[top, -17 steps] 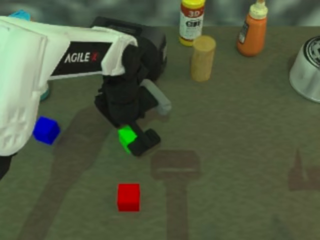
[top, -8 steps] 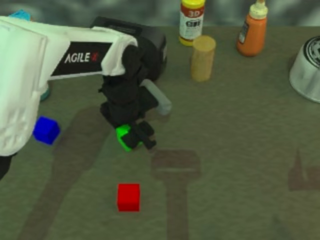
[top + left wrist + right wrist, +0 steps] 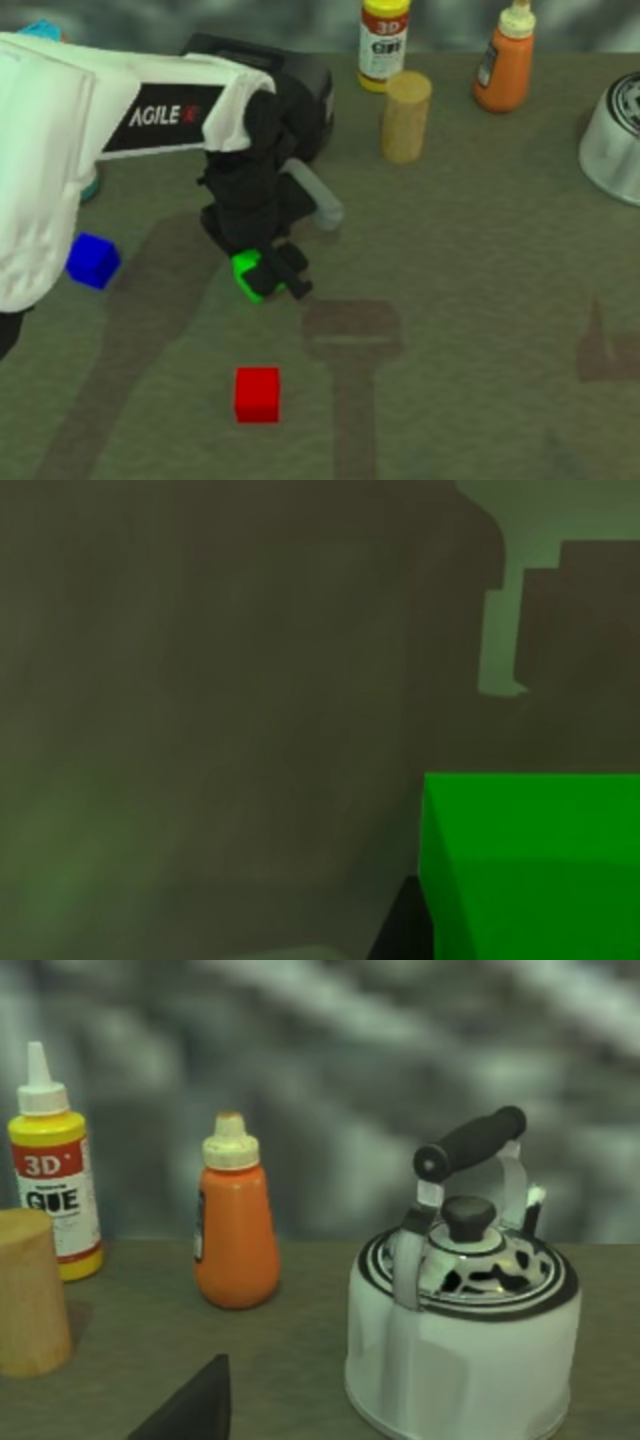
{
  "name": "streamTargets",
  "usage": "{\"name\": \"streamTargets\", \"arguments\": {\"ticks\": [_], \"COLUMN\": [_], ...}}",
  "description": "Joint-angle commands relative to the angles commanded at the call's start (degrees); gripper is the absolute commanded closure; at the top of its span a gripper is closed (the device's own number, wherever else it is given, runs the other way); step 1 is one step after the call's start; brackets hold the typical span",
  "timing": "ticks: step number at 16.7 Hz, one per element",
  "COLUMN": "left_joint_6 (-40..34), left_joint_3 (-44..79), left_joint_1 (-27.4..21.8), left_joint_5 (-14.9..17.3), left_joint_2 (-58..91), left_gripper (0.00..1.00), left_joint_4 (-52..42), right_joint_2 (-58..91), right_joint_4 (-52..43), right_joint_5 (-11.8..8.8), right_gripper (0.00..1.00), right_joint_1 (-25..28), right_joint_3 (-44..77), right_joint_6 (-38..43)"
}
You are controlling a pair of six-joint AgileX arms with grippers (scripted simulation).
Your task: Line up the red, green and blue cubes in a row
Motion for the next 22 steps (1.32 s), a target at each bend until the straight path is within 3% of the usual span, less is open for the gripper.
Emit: {"name": "streamTargets", "arguments": {"ticks": [4,9,15,18,22], "left_joint_6": [-0.15,-0.28,-0.09,2.45,8.43], "left_joint_3": [1.85,7.49,7.72,4.62,-3.13], "left_joint_1": [0.18,1.02,0.61,-3.2,-12.81], "left_joint_5": [0.3,0.25,0.22,0.18,0.08], "left_joint_2": [-1.68,-5.49,-5.93,-8.53,-14.85], "left_gripper": [1.0,1.0,1.0,1.0,1.0], "left_joint_4": [-2.76,-12.65,-13.21,-12.63,-11.28], "right_joint_2": [0.0,0.0,0.0,0.0,0.0], "right_joint_4": [0.0,0.0,0.0,0.0,0.0], "right_joint_5": [0.0,0.0,0.0,0.0,0.0], "right_gripper": [0.0,0.0,0.0,0.0,0.0], "right_joint_1": [0.0,0.0,0.0,0.0,0.0], "right_joint_3": [0.0,0.0,0.0,0.0,0.0], "right_joint_6": [0.0,0.0,0.0,0.0,0.0]}}
